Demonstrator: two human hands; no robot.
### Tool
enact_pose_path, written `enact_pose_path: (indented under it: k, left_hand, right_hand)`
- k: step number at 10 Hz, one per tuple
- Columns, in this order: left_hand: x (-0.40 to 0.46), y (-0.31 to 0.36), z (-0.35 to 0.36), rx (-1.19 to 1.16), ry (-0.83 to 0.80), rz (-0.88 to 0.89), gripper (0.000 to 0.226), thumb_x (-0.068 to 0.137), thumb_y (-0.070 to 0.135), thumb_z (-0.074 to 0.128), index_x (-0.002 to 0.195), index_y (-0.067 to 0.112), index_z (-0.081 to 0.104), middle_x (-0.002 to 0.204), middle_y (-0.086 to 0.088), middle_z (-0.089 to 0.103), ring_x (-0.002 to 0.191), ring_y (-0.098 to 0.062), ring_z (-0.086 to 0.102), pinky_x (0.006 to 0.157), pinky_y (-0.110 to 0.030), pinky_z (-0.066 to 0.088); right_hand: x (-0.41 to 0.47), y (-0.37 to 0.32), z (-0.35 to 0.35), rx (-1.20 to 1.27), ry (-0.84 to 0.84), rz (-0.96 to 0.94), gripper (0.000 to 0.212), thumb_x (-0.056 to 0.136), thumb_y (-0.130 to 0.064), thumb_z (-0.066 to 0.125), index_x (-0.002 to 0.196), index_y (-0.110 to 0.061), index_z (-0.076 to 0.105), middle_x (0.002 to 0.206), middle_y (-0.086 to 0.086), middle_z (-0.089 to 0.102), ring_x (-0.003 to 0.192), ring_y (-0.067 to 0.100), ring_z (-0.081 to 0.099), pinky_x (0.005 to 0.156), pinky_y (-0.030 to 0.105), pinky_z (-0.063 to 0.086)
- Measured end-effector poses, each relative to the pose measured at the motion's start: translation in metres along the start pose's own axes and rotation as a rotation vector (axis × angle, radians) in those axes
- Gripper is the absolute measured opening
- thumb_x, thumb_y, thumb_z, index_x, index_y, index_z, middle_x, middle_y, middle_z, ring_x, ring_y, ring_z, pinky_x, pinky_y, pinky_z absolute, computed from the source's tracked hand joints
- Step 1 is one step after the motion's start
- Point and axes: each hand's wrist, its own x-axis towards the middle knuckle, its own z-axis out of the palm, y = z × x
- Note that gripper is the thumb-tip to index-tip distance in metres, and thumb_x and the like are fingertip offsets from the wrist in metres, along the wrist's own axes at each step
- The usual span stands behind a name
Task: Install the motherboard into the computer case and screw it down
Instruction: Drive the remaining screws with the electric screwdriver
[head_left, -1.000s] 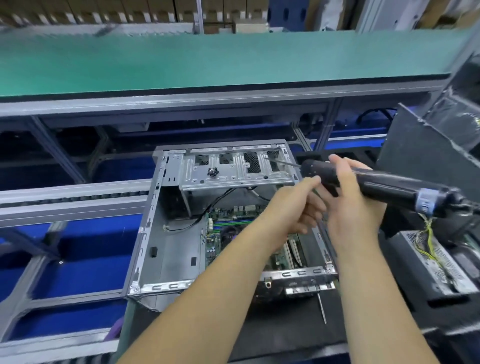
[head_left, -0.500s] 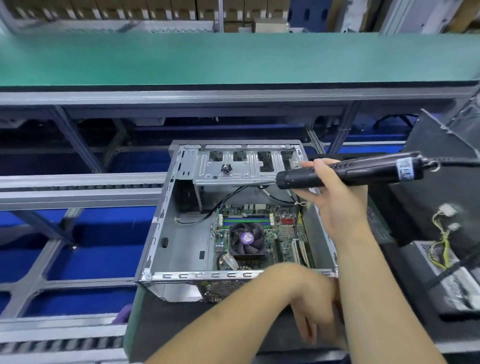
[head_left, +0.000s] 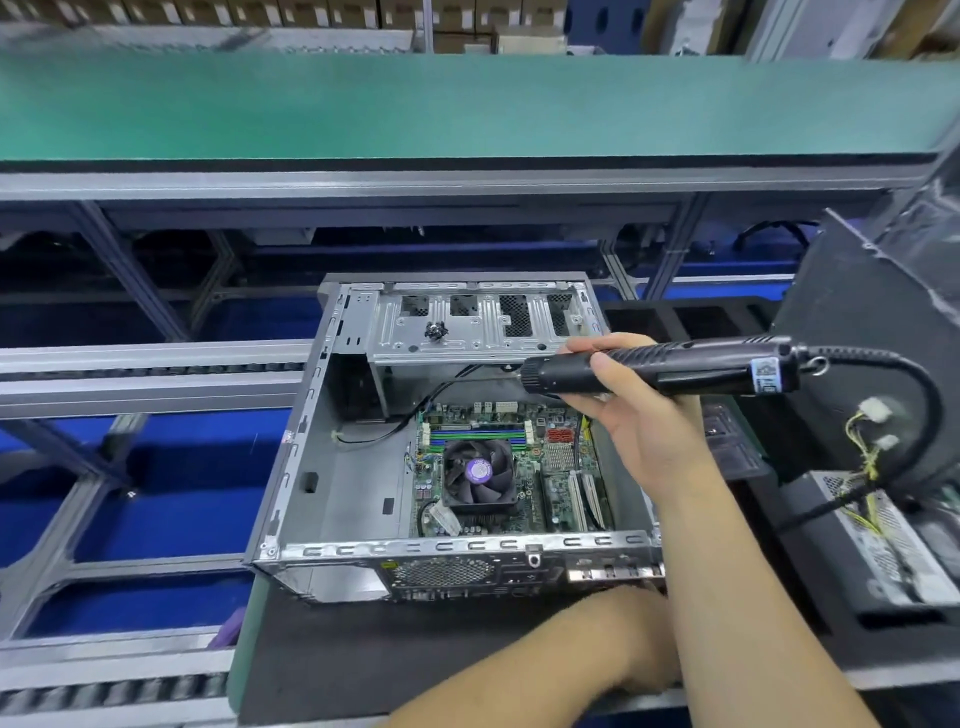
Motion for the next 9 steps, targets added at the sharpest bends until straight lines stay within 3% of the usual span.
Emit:
enact_pose_path:
  k: [1, 2, 3, 4, 5, 6, 7, 8, 9]
  left_hand:
    - [0.215, 0.123, 0.009, -0.242, 0.05, -0.128, 0.03, 0.1, 0.008, 0.044, 0.081, -0.009, 0.06, 0.075, -0.022, 0.07, 0.049, -0.018, 0.063, 0.043, -0.025, 0.053]
    - [0.293, 0.188, -0.028, -0.223, 0.035, -0.084, 0.027, 0.1, 0.011, 0.046, 0.089, -0.009, 0.062, 0.082, -0.023, 0.07, 0.056, -0.021, 0.064, 0.047, -0.025, 0.055]
    - [0.195, 0.178, -0.106, -0.345, 0.029, -0.279, 0.02, 0.101, 0.008, 0.047, 0.107, -0.009, 0.057, 0.114, -0.036, 0.062, 0.079, -0.032, 0.061, 0.069, -0.033, 0.059]
    - [0.158, 0.188, -0.14, -0.425, 0.283, 0.022, 0.024, 0.098, 0.02, 0.053, 0.094, 0.003, 0.069, 0.079, -0.013, 0.07, 0.06, -0.018, 0.063, 0.047, -0.022, 0.052]
    - [0.131, 0.157, -0.168, -0.435, 0.938, 0.058, 0.034, 0.091, 0.024, 0.053, 0.057, 0.023, 0.057, 0.052, 0.007, 0.047, 0.043, -0.009, 0.04, 0.045, -0.019, 0.033]
    - [0.136, 0.101, -0.184, -0.274, 1.439, -0.135, 0.039, 0.09, 0.024, 0.048, 0.054, 0.022, 0.036, 0.052, 0.004, 0.033, 0.051, -0.015, 0.031, 0.054, -0.03, 0.025]
    - [0.144, 0.044, -0.18, -0.156, 1.422, -0.405, 0.038, 0.095, 0.024, 0.045, 0.059, 0.016, 0.038, 0.055, 0.0, 0.042, 0.053, -0.018, 0.037, 0.053, -0.03, 0.028]
    - [0.149, 0.002, -0.166, -0.196, 1.33, -0.599, 0.028, 0.096, 0.016, 0.048, 0.071, 0.009, 0.058, 0.066, -0.001, 0.058, 0.064, -0.021, 0.051, 0.056, -0.028, 0.036]
    - [0.149, -0.023, -0.158, -0.268, 1.219, -0.688, 0.015, 0.092, 0.005, 0.058, 0.094, 0.011, 0.072, 0.087, 0.001, 0.063, 0.084, -0.017, 0.058, 0.072, -0.023, 0.042]
  right_hand:
    - [-0.002, 0.001, -0.001, -0.049, 0.001, 0.027, 0.023, 0.087, -0.009, 0.07, 0.107, -0.001, 0.064, 0.126, 0.028, 0.064, 0.121, 0.04, 0.063, 0.097, 0.058, 0.055]
    - [-0.001, -0.001, 0.001, -0.109, 0.03, -0.012, 0.018, 0.087, -0.004, 0.073, 0.103, -0.007, 0.066, 0.114, 0.024, 0.07, 0.113, 0.038, 0.068, 0.09, 0.061, 0.058]
    - [0.004, -0.008, 0.005, -0.045, 0.123, -0.058, 0.022, 0.082, -0.008, 0.079, 0.093, -0.022, 0.066, 0.113, 0.033, 0.066, 0.109, 0.041, 0.07, 0.083, 0.061, 0.059]
    - [0.012, -0.02, 0.01, 0.0, 0.253, -0.088, 0.022, 0.068, -0.024, 0.092, 0.074, -0.029, 0.071, 0.11, 0.042, 0.06, 0.103, 0.043, 0.071, 0.084, 0.063, 0.059]
    - [0.022, -0.022, 0.006, 0.01, 0.334, -0.123, 0.014, 0.067, -0.025, 0.089, 0.073, -0.019, 0.077, 0.093, 0.025, 0.071, 0.095, 0.036, 0.073, 0.089, 0.061, 0.058]
    - [0.032, -0.018, 0.009, 0.093, 0.325, -0.181, 0.028, 0.088, 0.0, 0.074, 0.11, -0.013, 0.062, 0.084, 0.008, 0.073, 0.094, 0.03, 0.07, 0.099, 0.055, 0.055]
    - [0.04, -0.013, 0.015, 0.17, 0.278, -0.227, 0.043, 0.096, 0.011, 0.058, 0.125, -0.016, 0.04, 0.08, 0.004, 0.071, 0.085, 0.026, 0.065, 0.098, 0.051, 0.054]
    - [0.046, -0.008, 0.015, 0.301, 0.267, -0.204, 0.037, 0.098, 0.006, 0.057, 0.122, -0.017, 0.042, 0.08, 0.005, 0.064, 0.077, 0.024, 0.061, 0.086, 0.046, 0.054]
    - [0.053, -0.004, 0.019, 0.345, 0.298, -0.175, 0.027, 0.096, -0.02, 0.068, 0.111, -0.018, 0.046, 0.074, 0.003, 0.061, 0.07, 0.022, 0.059, 0.075, 0.041, 0.055]
